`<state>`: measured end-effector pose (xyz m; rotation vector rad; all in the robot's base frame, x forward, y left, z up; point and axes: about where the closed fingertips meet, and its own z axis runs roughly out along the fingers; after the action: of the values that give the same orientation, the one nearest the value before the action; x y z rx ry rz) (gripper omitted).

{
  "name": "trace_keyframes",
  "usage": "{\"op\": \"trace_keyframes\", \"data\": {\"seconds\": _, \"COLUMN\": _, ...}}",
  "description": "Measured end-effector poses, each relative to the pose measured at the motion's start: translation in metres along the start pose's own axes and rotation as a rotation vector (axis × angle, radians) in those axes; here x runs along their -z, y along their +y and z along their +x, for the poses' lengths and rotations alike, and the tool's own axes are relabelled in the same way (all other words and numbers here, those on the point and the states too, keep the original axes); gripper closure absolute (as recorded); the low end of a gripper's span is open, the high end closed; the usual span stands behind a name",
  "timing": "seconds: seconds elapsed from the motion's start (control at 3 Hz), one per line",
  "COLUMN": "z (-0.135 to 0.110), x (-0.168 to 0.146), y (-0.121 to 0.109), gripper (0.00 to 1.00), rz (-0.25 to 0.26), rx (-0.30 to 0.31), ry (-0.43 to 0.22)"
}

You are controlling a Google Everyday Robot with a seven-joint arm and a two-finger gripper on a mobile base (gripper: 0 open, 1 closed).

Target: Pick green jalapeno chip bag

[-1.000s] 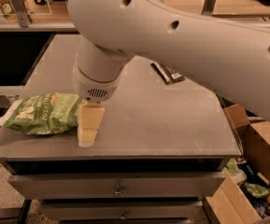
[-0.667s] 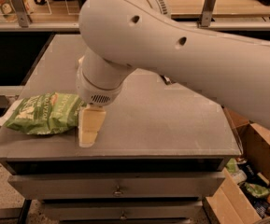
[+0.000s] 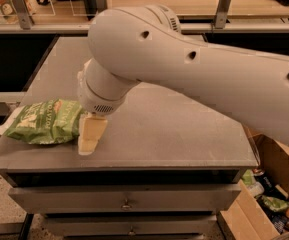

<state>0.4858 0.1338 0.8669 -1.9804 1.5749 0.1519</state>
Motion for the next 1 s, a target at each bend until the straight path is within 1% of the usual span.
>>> {"op": "trace_keyframes", "data": {"seconds": 0.33, "z": -0.009, "x": -0.008, "y": -0.008, "gripper": 0.0, "rz": 0.011, "rx": 0.018, "ry": -0.041}}
{"op": "trace_keyframes", "data": {"seconds": 0.67, "z": -0.018, "x": -0.021, "y": -0.014, "gripper": 0.18, "rz": 0.011, "rx": 0.041, "ry": -0.064}}
{"op": "trace_keyframes", "data": {"seconds": 1.0, "z": -0.02, "x": -0.031, "y": -0.017, "gripper": 0.41, "rz": 0.009, "rx": 0.051, "ry": -0.064}}
